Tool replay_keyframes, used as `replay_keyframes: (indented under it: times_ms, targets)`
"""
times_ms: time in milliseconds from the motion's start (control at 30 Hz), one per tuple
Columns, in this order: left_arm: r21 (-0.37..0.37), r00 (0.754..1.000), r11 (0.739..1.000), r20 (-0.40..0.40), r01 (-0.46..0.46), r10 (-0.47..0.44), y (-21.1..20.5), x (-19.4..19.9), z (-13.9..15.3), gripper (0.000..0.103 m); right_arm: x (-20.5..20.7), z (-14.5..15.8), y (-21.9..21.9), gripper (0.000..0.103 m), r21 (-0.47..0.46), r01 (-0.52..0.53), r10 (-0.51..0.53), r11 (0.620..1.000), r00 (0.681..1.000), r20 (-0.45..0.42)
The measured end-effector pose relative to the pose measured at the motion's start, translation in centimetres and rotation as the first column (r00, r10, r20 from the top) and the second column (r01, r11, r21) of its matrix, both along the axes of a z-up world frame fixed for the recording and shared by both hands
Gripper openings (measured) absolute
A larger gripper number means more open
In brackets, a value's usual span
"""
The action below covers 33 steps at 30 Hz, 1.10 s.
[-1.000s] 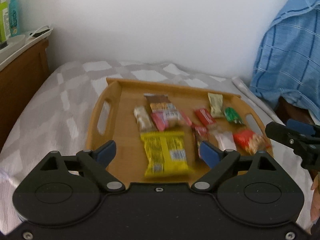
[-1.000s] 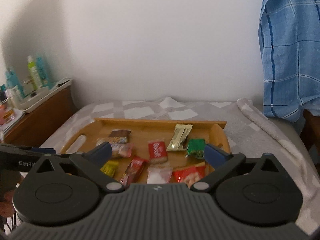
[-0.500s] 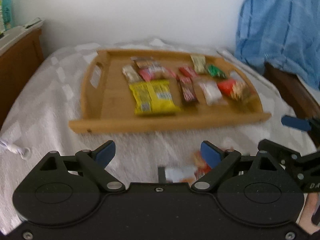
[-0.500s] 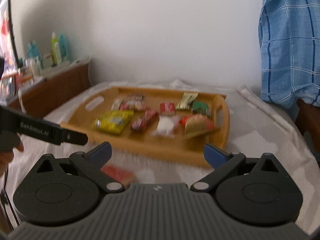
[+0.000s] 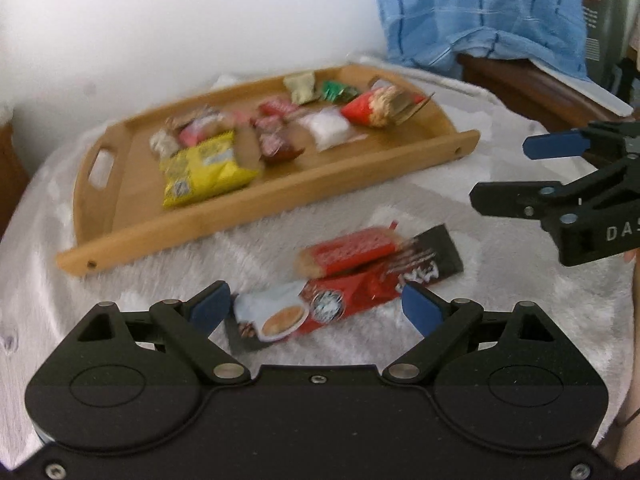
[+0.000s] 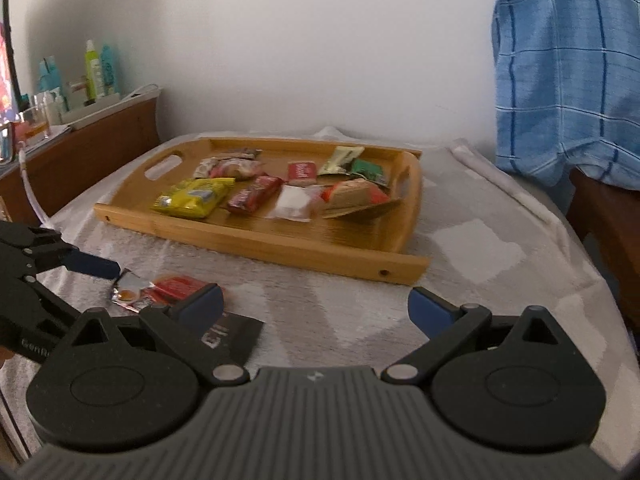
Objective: Organize snacks
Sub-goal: 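Grasp the red cake pack with the left tool while the right tool grasps the MXT coffee stick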
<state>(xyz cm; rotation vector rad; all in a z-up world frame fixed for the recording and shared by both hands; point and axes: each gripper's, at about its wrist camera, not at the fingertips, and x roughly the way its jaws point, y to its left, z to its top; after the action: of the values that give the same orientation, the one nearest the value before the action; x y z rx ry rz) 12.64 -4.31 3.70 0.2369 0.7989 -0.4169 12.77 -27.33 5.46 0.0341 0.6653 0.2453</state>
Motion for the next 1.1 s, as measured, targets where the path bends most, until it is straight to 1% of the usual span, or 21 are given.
replay_keyframes:
  times_ms: [33,100,133,167,200,267,367,433,500,533,567,667,733,767,800,833,900,933,967,1033,1100]
  targets:
    - [-0.003,1.0,1.0,-0.006,0.019,-0.019,-0.2,0.0,-0.2,0.092,0.0,-0.1,-0.1,0.103,-0.006,0.004,-0.004,1.0,1.0,-0.003]
    - [-0.011,0.998,0.999,-0.037,0.053,-0.053,-0.6,0.1,-0.6,0.083,0.0,-0.3,-0.3,0.103,-0.011,0.01,-0.01,1.0,1.0,-0.013]
    - [-0.003,0.998,0.998,-0.024,0.061,-0.061,-0.8,-0.2,-0.6,0.075,-0.1,-0.4,-0.4,0.103,-0.011,0.011,-0.011,1.0,1.0,-0.018]
    - [0.009,0.997,0.997,-0.01,0.08,-0.08,-0.9,-0.6,-0.6,0.064,-0.1,-0.4,-0.5,0.103,-0.013,0.011,-0.012,1.0,1.0,-0.02]
    - [0.016,0.995,0.995,-0.003,0.096,-0.096,-0.9,-1.1,-0.5,0.059,-0.2,-0.4,-0.5,0.103,-0.015,0.011,-0.011,1.0,1.0,-0.02]
    - [0.012,0.993,0.993,-0.003,0.121,-0.121,-0.8,-1.9,-0.2,0.04,-0.2,-0.4,-0.5,0.103,-0.022,0.006,-0.007,1.0,1.0,-0.018]
    - [-0.034,0.983,0.984,-0.042,0.175,-0.176,-0.5,-3.2,0.1,0.03,0.0,-0.4,-0.2,0.103,-0.03,-0.001,0.0,1.0,1.0,-0.016]
    - [-0.06,0.974,0.975,-0.063,0.212,-0.216,-0.4,-4.0,0.4,0.032,0.2,-0.3,0.1,0.103,-0.035,-0.006,0.005,0.999,1.0,-0.016]
    - [-0.061,0.975,0.974,-0.037,0.218,-0.22,-0.5,-4.7,0.6,0.038,0.3,-0.3,0.3,0.103,-0.042,-0.009,0.009,0.999,1.0,-0.014]
    - [-0.06,0.976,0.975,-0.017,0.216,-0.217,-0.6,-4.9,0.7,0.043,0.3,-0.2,0.4,0.103,-0.045,-0.01,0.009,0.999,1.0,-0.013]
    - [-0.061,0.977,0.975,-0.001,0.213,-0.213,-0.8,-5.0,0.8,0.045,0.4,-0.2,0.5,0.103,-0.046,-0.01,0.01,0.999,1.0,-0.013]
    - [-0.1,0.989,0.984,0.038,0.149,-0.146,-0.5,-4.3,1.5,0.045,0.4,-0.1,0.3,0.103,-0.045,0.002,-0.003,0.999,1.0,-0.03]
    - [-0.148,0.997,0.986,0.037,0.077,-0.073,0.1,-2.9,1.9,0.045,0.1,-0.1,0.1,0.103,-0.033,0.014,-0.016,0.999,0.999,-0.049]
    - [-0.156,0.998,0.987,0.035,0.048,-0.043,0.4,-2.2,2.1,0.043,-0.2,-0.2,0.0,0.103,-0.019,0.017,-0.019,1.0,0.998,-0.061]
    - [-0.148,0.999,0.989,0.038,0.024,-0.019,0.4,-1.5,2.0,0.043,-0.5,-0.3,-0.2,0.103,-0.006,0.022,-0.022,1.0,0.997,-0.074]
    - [-0.115,0.999,0.993,0.042,0.006,-0.001,0.1,-0.7,1.9,0.042,-0.8,-0.5,-0.3,0.103,0.008,0.024,-0.023,1.0,0.996,-0.091]
    - [-0.032,0.999,0.999,0.043,0.011,-0.009,-0.7,0.2,1.3,0.042,-1.4,-0.7,-0.2,0.103,0.017,0.031,-0.029,0.999,0.993,-0.114]
    - [0.01,0.999,1.0,0.05,0.016,-0.017,-1.1,0.4,1.0,0.041,-1.7,-0.8,-0.1,0.101,0.009,0.035,-0.034,0.999,0.992,-0.119]
    - [0.038,0.998,0.999,0.052,0.022,-0.024,-1.5,0.5,0.5,0.041,-1.9,-1.0,0.2,0.099,-0.022,0.045,-0.047,0.999,0.991,-0.126]
    - [0.022,0.997,0.999,0.057,0.049,-0.05,-1.7,0.4,0.2,0.041,-2.0,-1.4,1.0,0.095,-0.126,0.063,-0.079,0.99,0.989,-0.125]
    - [-0.003,0.999,0.999,0.004,0.054,-0.054,-1.9,0.4,0.0,0.041,-1.7,-1.9,1.4,0.095,-0.172,0.052,-0.074,0.984,0.99,-0.123]
